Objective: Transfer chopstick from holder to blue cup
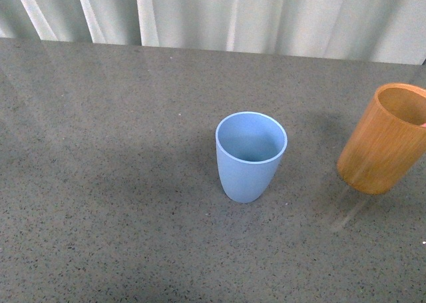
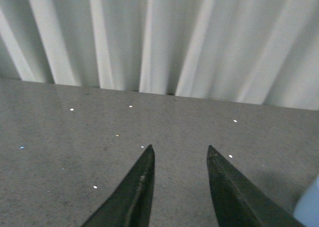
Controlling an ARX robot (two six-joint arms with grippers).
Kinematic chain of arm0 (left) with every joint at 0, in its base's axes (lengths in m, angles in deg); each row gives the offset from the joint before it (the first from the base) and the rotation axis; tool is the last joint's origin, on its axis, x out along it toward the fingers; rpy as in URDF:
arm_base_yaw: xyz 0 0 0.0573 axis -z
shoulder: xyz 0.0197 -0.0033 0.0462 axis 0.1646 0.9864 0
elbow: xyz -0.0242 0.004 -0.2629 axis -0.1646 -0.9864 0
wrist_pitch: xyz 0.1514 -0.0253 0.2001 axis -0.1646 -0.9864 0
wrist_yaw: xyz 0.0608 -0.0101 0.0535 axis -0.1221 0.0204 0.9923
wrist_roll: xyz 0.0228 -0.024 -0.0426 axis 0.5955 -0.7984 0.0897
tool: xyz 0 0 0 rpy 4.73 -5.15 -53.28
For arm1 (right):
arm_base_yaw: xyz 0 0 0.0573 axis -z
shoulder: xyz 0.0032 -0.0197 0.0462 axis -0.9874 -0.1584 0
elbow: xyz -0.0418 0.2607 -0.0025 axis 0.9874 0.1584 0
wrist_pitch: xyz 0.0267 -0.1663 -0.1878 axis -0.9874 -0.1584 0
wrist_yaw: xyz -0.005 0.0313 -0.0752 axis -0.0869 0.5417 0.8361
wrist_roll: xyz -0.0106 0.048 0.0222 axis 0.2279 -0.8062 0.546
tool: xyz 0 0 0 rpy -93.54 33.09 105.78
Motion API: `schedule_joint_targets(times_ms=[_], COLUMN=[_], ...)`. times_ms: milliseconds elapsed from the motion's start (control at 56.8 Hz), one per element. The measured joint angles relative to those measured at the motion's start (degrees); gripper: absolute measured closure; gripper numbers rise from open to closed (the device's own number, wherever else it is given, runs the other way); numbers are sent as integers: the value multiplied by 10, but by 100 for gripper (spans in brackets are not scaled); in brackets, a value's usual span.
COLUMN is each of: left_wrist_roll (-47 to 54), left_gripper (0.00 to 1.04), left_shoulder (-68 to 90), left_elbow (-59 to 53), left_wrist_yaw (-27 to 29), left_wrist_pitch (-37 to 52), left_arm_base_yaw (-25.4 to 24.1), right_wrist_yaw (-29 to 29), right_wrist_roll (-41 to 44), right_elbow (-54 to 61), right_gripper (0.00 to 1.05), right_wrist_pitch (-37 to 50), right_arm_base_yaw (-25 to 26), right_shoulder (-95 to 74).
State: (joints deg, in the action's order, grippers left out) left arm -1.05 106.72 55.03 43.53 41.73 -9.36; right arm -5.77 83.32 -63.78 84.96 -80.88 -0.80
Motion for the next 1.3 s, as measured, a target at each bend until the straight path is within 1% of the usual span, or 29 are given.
schedule_joint_targets(times_ms=[35, 53, 123, 458, 493, 528, 581, 616, 669, 722, 739, 757, 792, 810, 880, 933, 1074, 1302], left_wrist_roll=[2, 2, 5, 8, 8, 8, 8, 8, 8, 8, 8, 8, 8, 9, 9, 10, 9, 10], left_gripper=[87, 89, 101, 101, 101, 101, 101, 101, 101, 101, 101, 101, 101, 101, 101, 101, 101, 101], left_shoulder=[-21, -25, -44, -97, -101, -106, -111, -134, -167, -193, -194, -202, -214, -216, -217, -218, -218, -219], left_elbow=[-6, -6, -12, -53, -55, -58, -62, -61, -65, -69, -69, -71, -80, -80, -80, -80, -80, -80], left_wrist_yaw=[0, 0, 0, 0, 0, 1, 0, 1, 0, 0, 0, 0, 2, 1, 1, 0, 0, 0], left_wrist_pitch=[0, 0, 0, -14, -16, -19, -21, -48, -91, -101, -101, -101, -101, -103, -102, -102, -102, -102], left_arm_base_yaw=[0, 0, 0, 0, 0, 0, 0, 0, 0, 0, 0, 0, 0, 0, 0, 0, 0, 0], right_wrist_yaw=[2, 3, 3, 6, 24, 19, -9, -38, -78, -141, -148, -168, -192, -205, -247, -268, -288, -304], right_wrist_roll=[0, 0, 0, -4, -21, -29, -29, -20, -4, 38, 43, 55, 70, 80, 96, 102, 113, 113], right_elbow=[0, 0, 0, -1, -24, -56, -73, -73, -72, -73, -73, -73, -75, -78, -91, -101, -133, -176], right_gripper=[10, 10, 10, 10, 10, 10, 10, 10, 10, 10, 10, 10, 10, 10, 10, 10, 10, 10], right_wrist_pitch=[0, 0, 0, -4, -68, -141, -173, -154, -117, -17, -6, 32, 78, 111, 184, 225, 312, 387], right_arm_base_yaw=[0, 0, 0, 0, 0, 14, 43, 71, 99, 148, 152, 163, 171, 174, 175, 174, 169, 157], right_shoulder=[0, 0, 0, -3, -30, -86, -152, -197, -239, -321, -331, -363, -405, -436, -520, -564, -667, -789])
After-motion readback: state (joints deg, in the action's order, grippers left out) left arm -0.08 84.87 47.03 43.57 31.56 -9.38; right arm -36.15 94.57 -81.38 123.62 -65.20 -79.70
